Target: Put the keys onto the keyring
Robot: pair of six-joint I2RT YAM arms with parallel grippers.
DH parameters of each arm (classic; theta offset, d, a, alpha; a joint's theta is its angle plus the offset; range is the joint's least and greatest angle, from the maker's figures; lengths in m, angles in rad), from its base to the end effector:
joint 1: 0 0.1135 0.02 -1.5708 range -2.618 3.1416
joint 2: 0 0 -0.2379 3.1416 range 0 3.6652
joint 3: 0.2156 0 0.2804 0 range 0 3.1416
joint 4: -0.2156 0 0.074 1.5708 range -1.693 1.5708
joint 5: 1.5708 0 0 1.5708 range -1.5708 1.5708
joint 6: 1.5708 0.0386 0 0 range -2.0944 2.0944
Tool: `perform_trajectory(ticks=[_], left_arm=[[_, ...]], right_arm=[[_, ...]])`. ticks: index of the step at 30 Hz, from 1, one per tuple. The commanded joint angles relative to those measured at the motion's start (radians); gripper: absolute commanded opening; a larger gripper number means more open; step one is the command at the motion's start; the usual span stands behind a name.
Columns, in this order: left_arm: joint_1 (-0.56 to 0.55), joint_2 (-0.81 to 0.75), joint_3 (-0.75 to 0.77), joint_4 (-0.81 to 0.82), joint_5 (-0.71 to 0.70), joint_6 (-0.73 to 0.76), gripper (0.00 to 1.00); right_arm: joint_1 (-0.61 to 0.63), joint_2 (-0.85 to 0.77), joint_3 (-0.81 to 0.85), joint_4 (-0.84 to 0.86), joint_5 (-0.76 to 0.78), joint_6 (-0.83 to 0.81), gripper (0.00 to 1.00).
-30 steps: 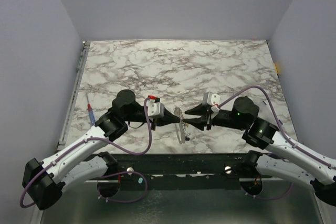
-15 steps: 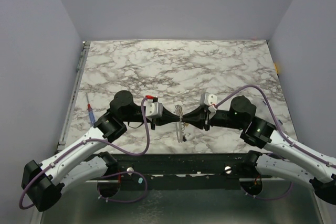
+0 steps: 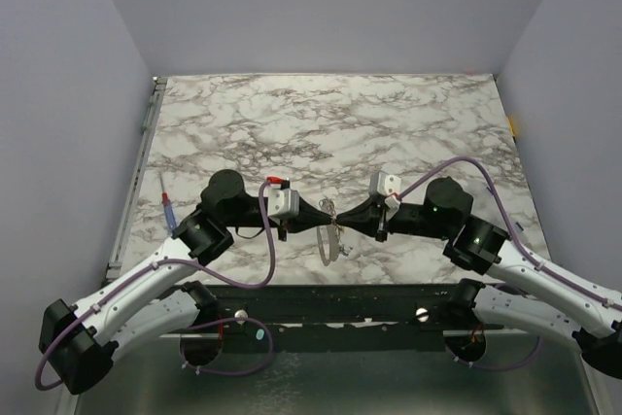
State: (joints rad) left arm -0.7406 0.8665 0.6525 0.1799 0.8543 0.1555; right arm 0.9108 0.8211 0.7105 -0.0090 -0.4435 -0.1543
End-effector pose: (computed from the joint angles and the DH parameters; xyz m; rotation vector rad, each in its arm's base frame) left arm 0.1617 -0.1872 0.2919 1.3020 1.1153 -1.1213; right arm 0.1370 0.2036 0.3040 -1.1793 1.3179 0.9314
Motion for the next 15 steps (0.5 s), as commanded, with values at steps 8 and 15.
perform_trajectory(ticks=[8,15], left_arm=[[0.000,-0.100,0.009,-0.167,-0.085,0.086,0.38],[0.000,-0.135,0.055,-0.321,-0.234,0.111,0.59]], right_arm=[[0.005,0.037,0.033,-0.034,0.038,-0.054,0.01],[0.005,0.112,0.114,-0.119,0.062,-0.124,0.01]])
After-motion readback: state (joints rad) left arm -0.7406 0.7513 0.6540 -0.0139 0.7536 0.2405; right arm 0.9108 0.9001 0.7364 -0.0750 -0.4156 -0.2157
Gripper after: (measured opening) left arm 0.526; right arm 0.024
